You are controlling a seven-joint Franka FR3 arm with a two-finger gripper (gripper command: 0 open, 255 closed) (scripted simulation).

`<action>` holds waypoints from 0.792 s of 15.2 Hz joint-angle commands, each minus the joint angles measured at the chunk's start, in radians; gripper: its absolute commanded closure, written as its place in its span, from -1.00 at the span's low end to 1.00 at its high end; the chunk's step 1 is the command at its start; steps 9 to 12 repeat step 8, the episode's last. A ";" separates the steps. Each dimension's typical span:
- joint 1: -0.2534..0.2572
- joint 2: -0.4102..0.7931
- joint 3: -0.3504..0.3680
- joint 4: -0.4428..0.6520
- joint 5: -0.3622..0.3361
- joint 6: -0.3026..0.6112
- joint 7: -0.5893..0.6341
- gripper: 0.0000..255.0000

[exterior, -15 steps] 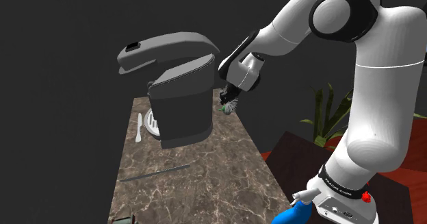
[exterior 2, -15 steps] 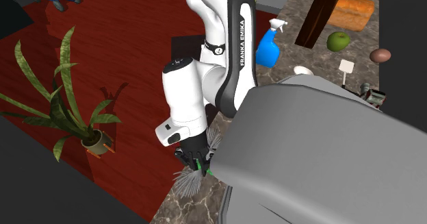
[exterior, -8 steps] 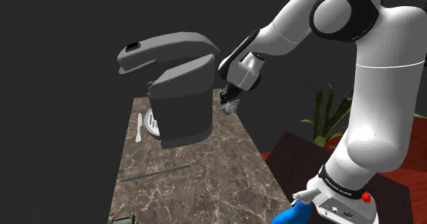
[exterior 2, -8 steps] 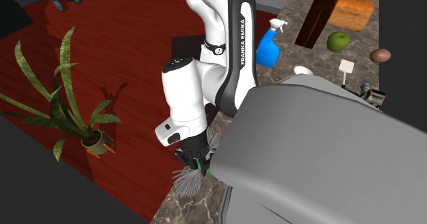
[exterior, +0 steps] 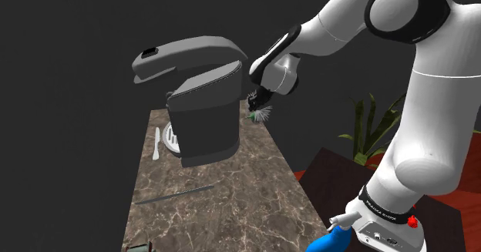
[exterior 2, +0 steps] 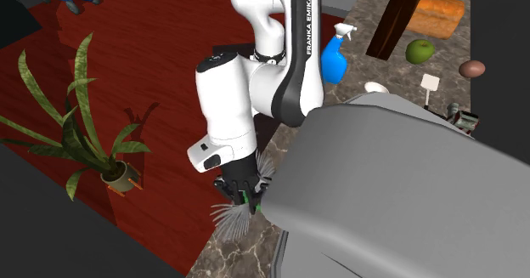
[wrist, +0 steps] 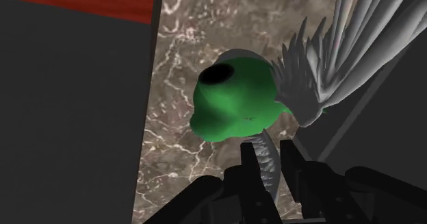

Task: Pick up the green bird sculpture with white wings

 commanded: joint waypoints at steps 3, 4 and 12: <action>0.030 -0.045 -0.043 -0.008 -0.094 -0.031 0.085 1.00; 0.037 -0.056 -0.053 -0.010 -0.118 -0.039 0.106 1.00; 0.049 -0.081 -0.072 -0.014 -0.168 -0.057 0.150 1.00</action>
